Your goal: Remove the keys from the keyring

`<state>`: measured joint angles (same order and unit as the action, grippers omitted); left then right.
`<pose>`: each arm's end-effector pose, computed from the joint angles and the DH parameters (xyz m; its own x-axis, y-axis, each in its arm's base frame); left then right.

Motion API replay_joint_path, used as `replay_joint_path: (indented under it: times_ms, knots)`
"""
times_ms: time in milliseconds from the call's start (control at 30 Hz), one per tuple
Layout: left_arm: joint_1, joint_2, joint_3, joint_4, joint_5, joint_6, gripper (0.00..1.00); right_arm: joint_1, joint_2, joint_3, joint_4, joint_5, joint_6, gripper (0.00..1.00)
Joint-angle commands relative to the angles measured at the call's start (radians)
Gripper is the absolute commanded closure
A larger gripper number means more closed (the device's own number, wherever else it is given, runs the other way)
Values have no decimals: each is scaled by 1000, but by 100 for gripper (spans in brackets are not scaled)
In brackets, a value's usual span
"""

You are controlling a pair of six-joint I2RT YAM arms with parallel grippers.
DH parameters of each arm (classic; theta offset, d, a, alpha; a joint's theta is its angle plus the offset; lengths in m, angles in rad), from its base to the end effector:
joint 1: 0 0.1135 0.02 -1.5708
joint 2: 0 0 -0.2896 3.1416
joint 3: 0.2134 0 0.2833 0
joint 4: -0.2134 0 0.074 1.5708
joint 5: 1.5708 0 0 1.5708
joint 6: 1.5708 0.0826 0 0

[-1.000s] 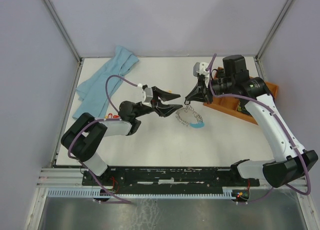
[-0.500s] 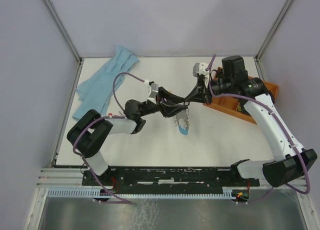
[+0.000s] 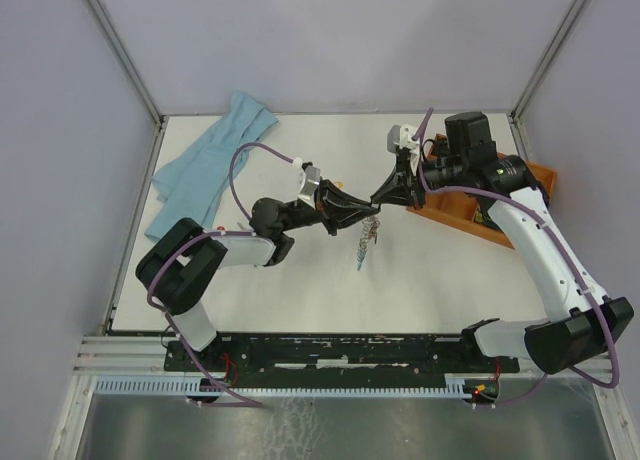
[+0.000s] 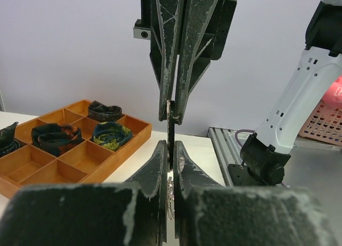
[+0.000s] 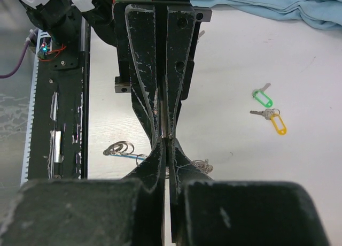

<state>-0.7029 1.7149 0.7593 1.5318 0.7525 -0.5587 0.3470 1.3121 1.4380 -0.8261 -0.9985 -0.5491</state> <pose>0.2557 -0.2907 0.2818 -0.1294 -0.3975 -0.9084 0.9913 -0.0286 -0.1287 0.2621 0.1686 0.4112 -0.1052 -0.3386 -0.9350 -0.9890 0.1336 0.0629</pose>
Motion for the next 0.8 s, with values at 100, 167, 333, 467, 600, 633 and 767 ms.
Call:
replay_joint_path:
  times_ms: [100,167,333,467,600,633,767]
  knots:
    - [2,-2,11,198,5,-17,97,-18,-4,-24,125,-97,112,63]
    - [2,-8,5,198,0,-17,97,-29,-5,-53,188,-130,180,54]
    - [3,-34,-13,197,-18,-9,97,-42,5,-117,333,-158,322,49]
    - [7,-58,-34,198,-40,-2,97,-42,11,-141,378,-172,365,52]
    - [14,-77,-52,198,-76,-2,97,-45,11,-153,410,-187,394,56]
    - [15,-81,-56,198,-83,-3,97,-45,11,-159,417,-188,399,57]
    - [17,-94,-67,198,-107,-6,97,-45,11,-180,445,-198,420,55]
